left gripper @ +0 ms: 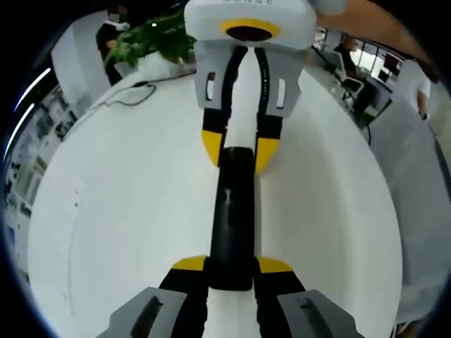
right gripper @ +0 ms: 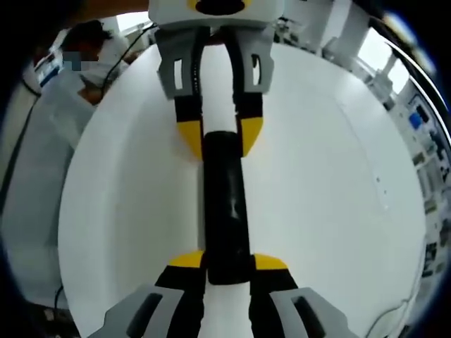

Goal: Press the specified remote control buttons in sequence, fully releasing each button before pressing the next.

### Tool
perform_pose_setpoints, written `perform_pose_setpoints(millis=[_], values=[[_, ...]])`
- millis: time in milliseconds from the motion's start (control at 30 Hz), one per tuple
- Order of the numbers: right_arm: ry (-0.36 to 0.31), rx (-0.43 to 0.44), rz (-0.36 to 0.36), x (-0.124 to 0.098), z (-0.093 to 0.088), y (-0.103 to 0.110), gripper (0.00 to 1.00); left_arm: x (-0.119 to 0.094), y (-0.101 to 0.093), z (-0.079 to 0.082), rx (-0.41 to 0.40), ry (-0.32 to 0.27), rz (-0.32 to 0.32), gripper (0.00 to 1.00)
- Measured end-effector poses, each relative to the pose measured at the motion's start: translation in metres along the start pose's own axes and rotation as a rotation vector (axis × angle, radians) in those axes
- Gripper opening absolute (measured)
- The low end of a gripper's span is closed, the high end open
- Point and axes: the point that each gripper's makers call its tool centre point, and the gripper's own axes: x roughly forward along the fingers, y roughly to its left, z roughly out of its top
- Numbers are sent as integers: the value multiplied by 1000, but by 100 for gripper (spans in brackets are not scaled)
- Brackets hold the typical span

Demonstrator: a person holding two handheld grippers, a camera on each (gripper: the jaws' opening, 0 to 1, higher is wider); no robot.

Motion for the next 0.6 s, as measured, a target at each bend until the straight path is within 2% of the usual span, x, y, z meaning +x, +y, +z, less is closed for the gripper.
perform_pose_setpoints(millis=[133, 600], values=[[-3, 5, 3, -2, -1, 6, 20, -3, -8, 2, 6, -2, 0, 23], [-8, 0, 7, -16, 0, 55, 20, -10, -49, 7, 23, 4, -12, 23]])
